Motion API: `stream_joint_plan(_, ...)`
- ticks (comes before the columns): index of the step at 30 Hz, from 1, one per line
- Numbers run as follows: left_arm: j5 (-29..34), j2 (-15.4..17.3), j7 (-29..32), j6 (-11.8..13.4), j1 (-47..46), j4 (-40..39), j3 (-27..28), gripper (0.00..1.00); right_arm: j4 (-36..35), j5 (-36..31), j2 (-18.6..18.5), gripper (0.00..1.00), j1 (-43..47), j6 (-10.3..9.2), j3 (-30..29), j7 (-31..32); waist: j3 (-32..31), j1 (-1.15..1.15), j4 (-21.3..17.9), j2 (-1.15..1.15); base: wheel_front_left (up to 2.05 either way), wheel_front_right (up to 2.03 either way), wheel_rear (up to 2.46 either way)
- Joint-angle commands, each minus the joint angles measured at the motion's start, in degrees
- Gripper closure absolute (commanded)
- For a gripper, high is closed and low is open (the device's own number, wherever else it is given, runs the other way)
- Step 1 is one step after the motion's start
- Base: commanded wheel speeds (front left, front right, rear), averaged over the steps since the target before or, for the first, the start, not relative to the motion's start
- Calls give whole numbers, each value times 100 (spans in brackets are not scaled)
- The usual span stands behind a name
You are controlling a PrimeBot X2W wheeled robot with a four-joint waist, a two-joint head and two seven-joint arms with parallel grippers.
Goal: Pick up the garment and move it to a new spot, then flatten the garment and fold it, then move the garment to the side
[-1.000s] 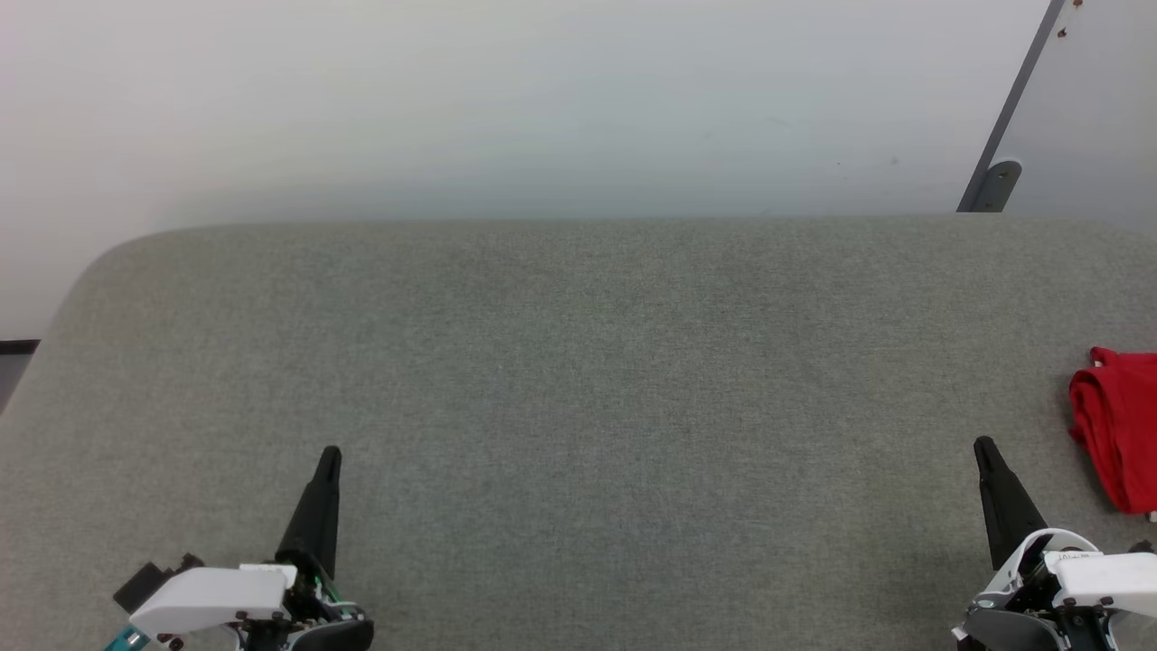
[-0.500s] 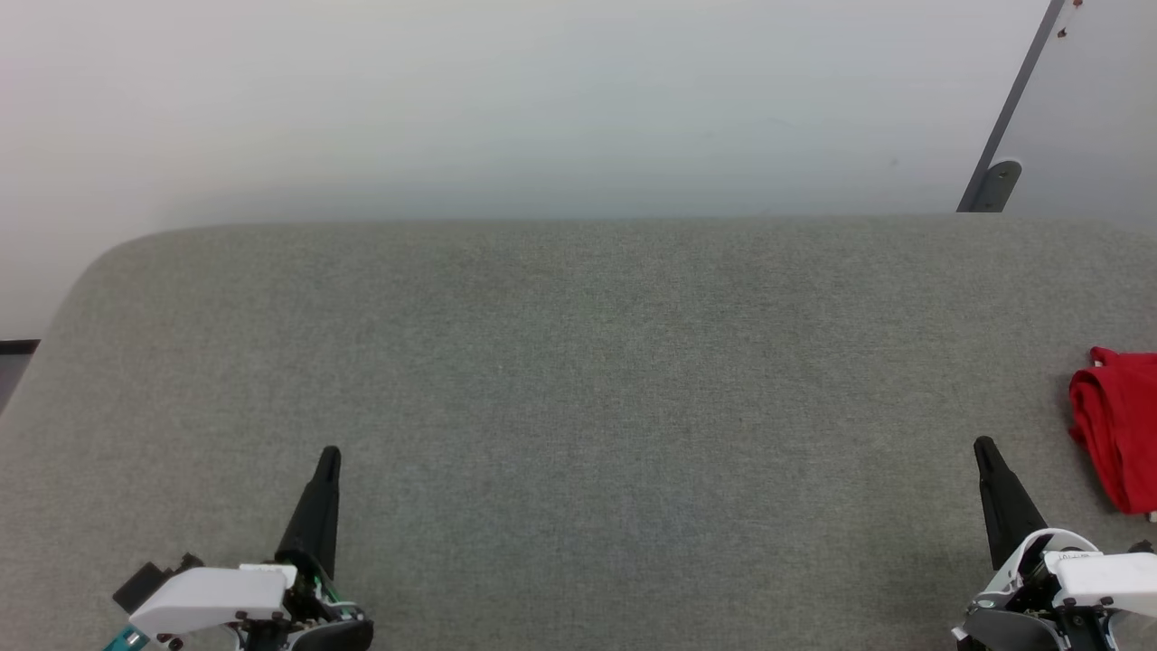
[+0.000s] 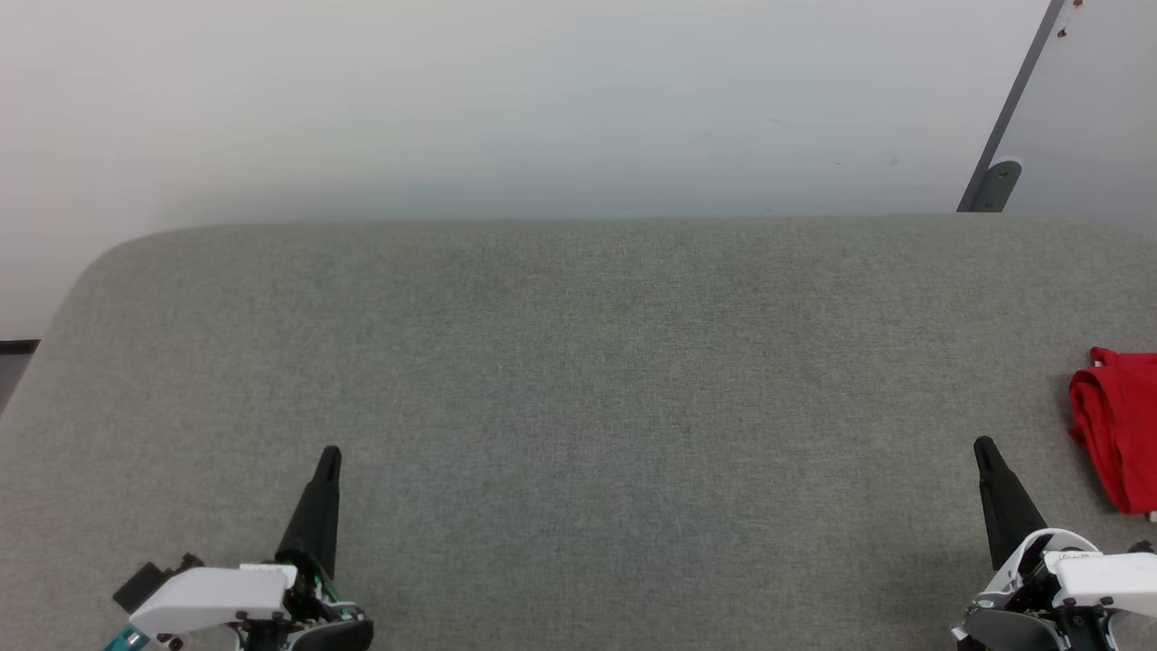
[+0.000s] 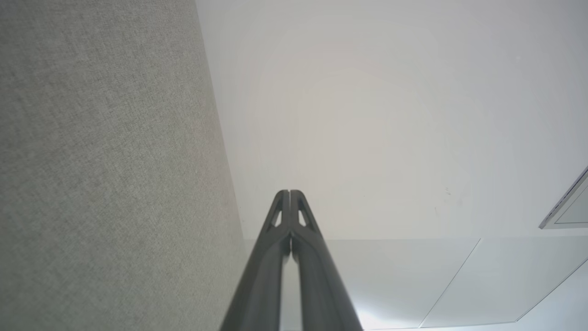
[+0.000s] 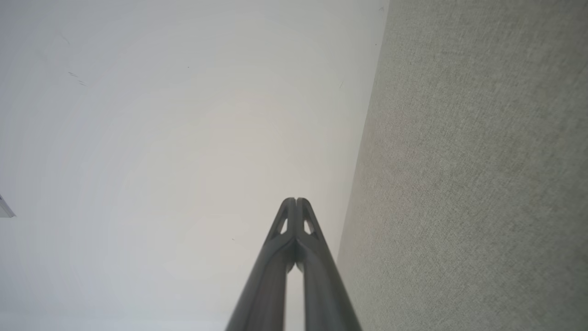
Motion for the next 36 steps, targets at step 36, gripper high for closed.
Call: stream_joint_plan(36,31,-22,23,-33,-62,8,35,100,1,25,18,100,-19,-6,6,10,0,0,0,0,0,0,0)
